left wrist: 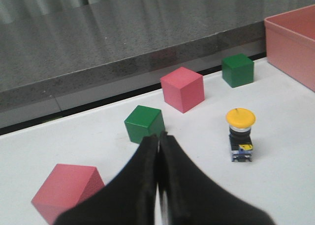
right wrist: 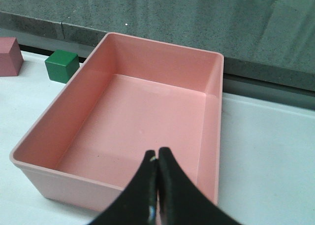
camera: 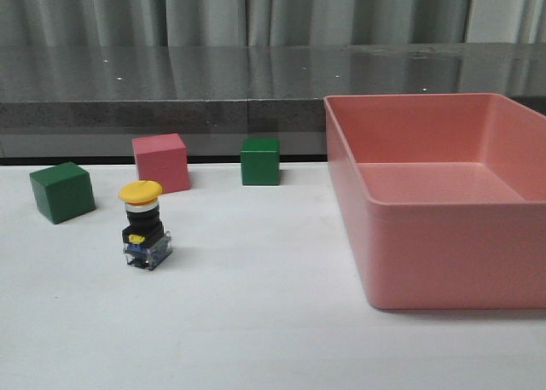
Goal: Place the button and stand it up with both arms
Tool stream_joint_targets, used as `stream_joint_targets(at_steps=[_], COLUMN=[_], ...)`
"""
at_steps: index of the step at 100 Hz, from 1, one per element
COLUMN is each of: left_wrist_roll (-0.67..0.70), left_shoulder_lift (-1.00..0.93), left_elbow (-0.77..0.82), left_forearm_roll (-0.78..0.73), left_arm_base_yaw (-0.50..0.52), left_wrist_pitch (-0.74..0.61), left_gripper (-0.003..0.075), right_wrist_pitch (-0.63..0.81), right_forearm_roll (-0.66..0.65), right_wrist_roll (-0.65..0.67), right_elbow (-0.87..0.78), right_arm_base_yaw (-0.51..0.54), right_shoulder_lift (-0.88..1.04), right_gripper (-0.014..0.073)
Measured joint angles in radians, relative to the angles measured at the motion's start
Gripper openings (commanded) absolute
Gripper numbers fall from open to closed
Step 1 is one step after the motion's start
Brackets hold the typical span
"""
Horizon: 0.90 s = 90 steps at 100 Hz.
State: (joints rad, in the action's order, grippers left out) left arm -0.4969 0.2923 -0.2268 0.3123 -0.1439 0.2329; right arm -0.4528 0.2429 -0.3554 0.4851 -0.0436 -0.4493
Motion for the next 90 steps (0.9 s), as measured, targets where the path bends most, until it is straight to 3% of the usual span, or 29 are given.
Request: stream_joint_targets(at_steps=[14,23,41,90], left_wrist_roll=[0.308,0.388,0.419,0.445], left_shoulder_lift=[-0.096,-0.165,-0.290,-0.298], left_elbow=[0.067,0.119,0.225,0.227], left_forearm_roll=[-0.274,-0.351,-0.387,-0.392], left_arm_base_yaw=[0.000,0.000,0.000,0.001], left_wrist_pitch=[-0.014,-0.037,-0.077,-0.156], left_gripper=[-0.0020,-0.0020,-0.0020,-0.0020], right_wrist_pitch=[0.000,0.000,0.000,-0.006], right_forearm_roll=[0.000,0.000,0.000,0.000], right_wrist_roll=[0.000,0.000,0.000,0.000], right_elbow=[0.000,0.000,0.000,0.000], right_arm_base_yaw=[0.000,0.000,0.000,0.000], right_shoulder_lift=[0.000,0.000,0.000,0.004], right_gripper=[-0.0062,-0.0062,-0.0062,-0.0062])
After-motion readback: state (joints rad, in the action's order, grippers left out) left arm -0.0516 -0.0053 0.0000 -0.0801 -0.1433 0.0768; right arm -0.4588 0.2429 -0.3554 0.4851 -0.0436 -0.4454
